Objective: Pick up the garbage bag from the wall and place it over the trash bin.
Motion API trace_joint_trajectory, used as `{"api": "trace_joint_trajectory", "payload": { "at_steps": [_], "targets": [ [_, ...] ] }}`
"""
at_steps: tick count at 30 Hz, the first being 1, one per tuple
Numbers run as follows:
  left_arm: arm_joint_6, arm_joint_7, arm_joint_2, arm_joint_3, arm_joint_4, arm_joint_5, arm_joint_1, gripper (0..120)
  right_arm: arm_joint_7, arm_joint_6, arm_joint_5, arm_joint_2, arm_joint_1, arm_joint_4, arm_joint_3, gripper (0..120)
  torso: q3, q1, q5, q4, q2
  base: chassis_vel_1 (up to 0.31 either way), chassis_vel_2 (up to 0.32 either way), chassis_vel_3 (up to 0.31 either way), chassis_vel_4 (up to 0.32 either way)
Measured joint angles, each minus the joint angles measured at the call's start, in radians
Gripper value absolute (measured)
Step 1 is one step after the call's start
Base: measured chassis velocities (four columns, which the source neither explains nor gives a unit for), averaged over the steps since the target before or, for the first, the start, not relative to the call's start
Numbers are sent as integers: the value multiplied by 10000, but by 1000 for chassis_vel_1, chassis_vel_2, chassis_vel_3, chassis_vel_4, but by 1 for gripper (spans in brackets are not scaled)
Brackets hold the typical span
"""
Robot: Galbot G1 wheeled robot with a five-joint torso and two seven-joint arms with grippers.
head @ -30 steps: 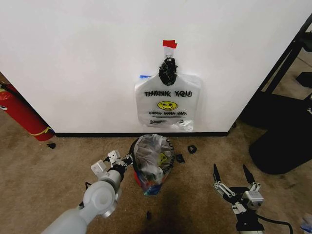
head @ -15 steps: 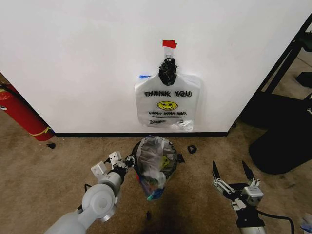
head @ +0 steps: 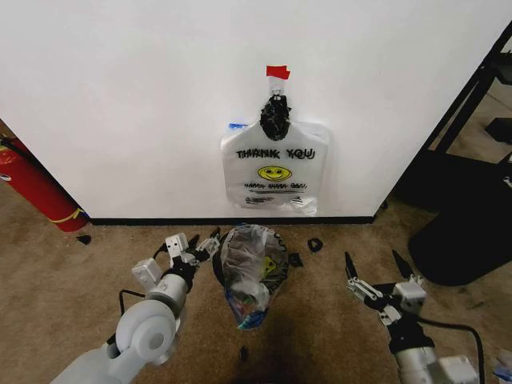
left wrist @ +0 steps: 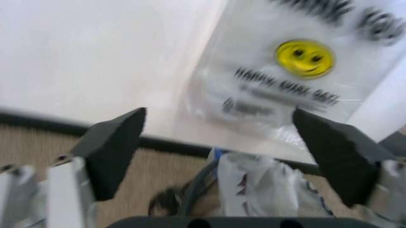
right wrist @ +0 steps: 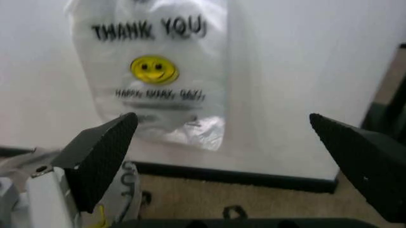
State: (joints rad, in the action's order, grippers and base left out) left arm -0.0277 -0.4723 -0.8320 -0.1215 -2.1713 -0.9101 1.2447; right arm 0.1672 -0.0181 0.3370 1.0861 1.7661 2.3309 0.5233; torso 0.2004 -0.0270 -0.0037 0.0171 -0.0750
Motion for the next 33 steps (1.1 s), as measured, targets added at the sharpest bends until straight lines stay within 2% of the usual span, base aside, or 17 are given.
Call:
{"api": "trace_joint_trajectory", "payload": {
  "at_steps": [3,5,7,10,11,13,14,15,17,19,23,25,28,29,33],
  "targets": [
    [-58,133,123,24,-188,541,68,99,-31,705,583,-396,-419,-63,-36,100,1,0,4,-10,1,0,0,0,0],
    [-60,388,291,133,-364,1023,-18,100,30,1522,1340,-836,-632,-57,-39,100,1,0,-3,6,0,0,0,0,0],
    [-57,562,461,238,-519,1456,-69,100,124,2151,2030,-1296,-940,-68,-36,100,0,0,1,5,0,0,0,0,0],
    [2,708,610,336,-612,1785,-150,100,141,2565,2489,-1671,-1174,-168,4,100,0,0,0,5,0,0,0,0,0],
    [34,776,670,353,-663,2017,-146,100,129,2794,2750,-1903,-1444,-293,3,100,0,0,-2,9,0,0,0,0,0],
    [52,865,718,290,-713,2635,-35,100,88,3222,3259,-2262,-2117,-564,-107,100,0,0,2,2,0,0,0,0,0],
    [84,946,749,259,-715,2984,-4,100,62,3568,3713,-2466,-2510,-712,-184,100,1,0,3,-9,0,0,0,0,0],
    [84,946,749,259,-715,2984,-4,100,62,3568,3713,-2466,-2510,-712,-184,100,1,0,3,-9,0,0,0,0,0],
    [165,987,788,252,-766,3200,9,100,74,4069,4614,-2783,-3175,-980,-459,100,1,-1,-5,3,0,0,0,0,0],
    [222,998,805,251,-882,3345,73,100,154,4563,5521,-2986,-3860,-1241,-840,100,1,-1,0,2,0,0,0,0,0],
    [274,1003,787,252,-968,3474,174,100,383,5252,6827,-3039,-4773,-1457,-1379,100,1,-1,0,2,0,0,0,0,0],
    [328,1003,703,273,-1020,3535,270,100,773,5925,7846,-2904,-5604,-1625,-1896,100,1,-1,-4,1,0,0,0,0,0],
    [358,1008,587,304,-1021,3603,303,100,1627,6773,8636,-2465,-6625,-1931,-2620,100,0,-1,-3,1,0,0,0,0,0],
    [358,1008,587,304,-1021,3603,303,100,1627,6773,8636,-2465,-6625,-1931,-2620,100,0,-1,-3,1,0,0,0,0,0],
    [455,1020,492,333,-1021,3603,282,100,3360,7491,9460,-1636,-7475,-2348,-3453,100,0,-1,-3,3,0,0,0,0,0]
  ]
}}
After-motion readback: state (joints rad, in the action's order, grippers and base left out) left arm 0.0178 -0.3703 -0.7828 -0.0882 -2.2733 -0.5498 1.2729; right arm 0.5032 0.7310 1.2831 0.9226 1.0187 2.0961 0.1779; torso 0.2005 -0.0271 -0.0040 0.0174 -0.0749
